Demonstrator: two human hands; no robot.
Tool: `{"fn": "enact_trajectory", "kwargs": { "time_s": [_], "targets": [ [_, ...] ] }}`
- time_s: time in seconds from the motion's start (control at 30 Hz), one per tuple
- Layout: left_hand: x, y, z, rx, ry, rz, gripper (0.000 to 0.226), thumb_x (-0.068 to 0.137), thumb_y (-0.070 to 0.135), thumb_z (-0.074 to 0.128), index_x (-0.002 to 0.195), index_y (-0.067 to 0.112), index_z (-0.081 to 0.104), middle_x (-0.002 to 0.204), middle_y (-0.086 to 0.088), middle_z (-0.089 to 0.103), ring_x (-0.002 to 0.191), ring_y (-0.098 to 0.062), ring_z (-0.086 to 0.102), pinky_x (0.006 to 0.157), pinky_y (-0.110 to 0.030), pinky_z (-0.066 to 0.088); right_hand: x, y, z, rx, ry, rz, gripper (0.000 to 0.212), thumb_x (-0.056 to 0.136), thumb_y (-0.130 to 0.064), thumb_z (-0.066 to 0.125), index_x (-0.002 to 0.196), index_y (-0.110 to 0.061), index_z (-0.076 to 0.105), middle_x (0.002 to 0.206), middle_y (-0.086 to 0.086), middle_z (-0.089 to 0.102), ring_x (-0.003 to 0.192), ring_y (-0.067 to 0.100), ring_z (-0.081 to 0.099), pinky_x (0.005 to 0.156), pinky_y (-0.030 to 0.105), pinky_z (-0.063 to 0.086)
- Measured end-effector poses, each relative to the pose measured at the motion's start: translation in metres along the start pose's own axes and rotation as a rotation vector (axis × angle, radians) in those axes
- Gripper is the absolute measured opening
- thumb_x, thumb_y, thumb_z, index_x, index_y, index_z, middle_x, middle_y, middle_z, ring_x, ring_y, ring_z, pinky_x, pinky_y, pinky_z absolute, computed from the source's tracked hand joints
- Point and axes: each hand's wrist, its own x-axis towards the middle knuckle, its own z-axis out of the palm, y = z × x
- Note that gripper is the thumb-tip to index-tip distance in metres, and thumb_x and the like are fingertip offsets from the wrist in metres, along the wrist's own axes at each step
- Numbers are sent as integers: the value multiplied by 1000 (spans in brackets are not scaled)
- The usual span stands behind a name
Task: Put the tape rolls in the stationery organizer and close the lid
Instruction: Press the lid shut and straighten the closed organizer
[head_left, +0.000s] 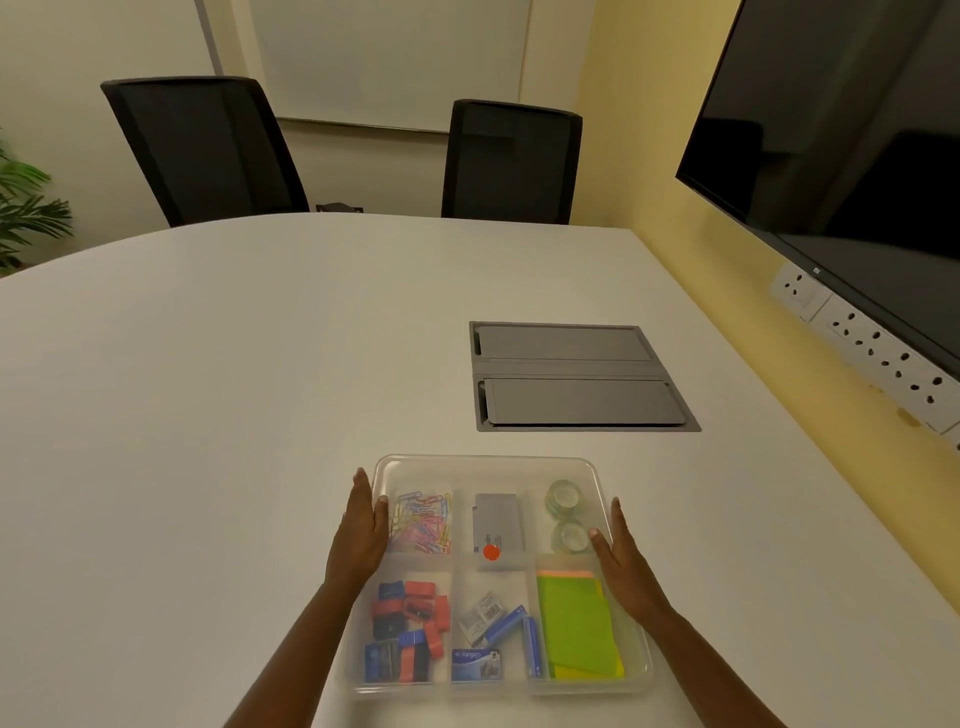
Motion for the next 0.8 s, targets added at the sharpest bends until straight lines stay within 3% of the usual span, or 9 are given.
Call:
{"fn": "enact_trajectory", "kwargs": {
  "time_s": [0.13,0.23,0.3,0.43,0.57,0.8],
  "targets": [
    [-34,-5,0,-44,-11,-45,51,97,26,29,143,11,12,151,-14,27,133,-35,38,107,-47,36,-32,15,6,100,77,74,48,101,-21,37,146,-12,23,153,10,32,140,26,32,116,36,25],
    [-59,-12,-2,-145,-3,-50,38,97,23,29,131,6,34,130,-19,54,105,-31,60,91,-39,50,-55,25,10,152,130,127,37,100,-21,40,135,-9,43,138,14,53,128,27,48,105,32,35],
    [-71,-15,-3,-200,1,-80,30,97,21,30,119,6,43,113,-17,61,89,-25,61,81,-32,50,-65,29,12,165,156,136,33,100,-20,41,129,-7,50,131,15,58,120,28,53,96,29,37],
    [-81,-16,-3,-239,37,-117,28,97,17,32,109,0,49,105,-17,62,90,-30,60,82,-36,47,-70,28,14,219,224,161,33,99,-14,44,128,1,51,130,20,57,121,32,52,103,37,38],
    [-73,-10,-2,-207,68,-129,29,97,15,32,108,-4,50,108,-23,61,85,-26,54,85,-41,48,-61,19,13,256,271,155,29,98,-11,46,121,3,55,121,24,61,108,33,56,98,40,42],
    [-36,7,-1,-219,93,-157,25,97,13,32,95,-2,52,105,-28,62,97,-40,57,78,-35,42,-23,4,5,255,293,139,33,98,-12,44,127,4,51,129,24,57,121,36,52,103,41,39]
  ]
}}
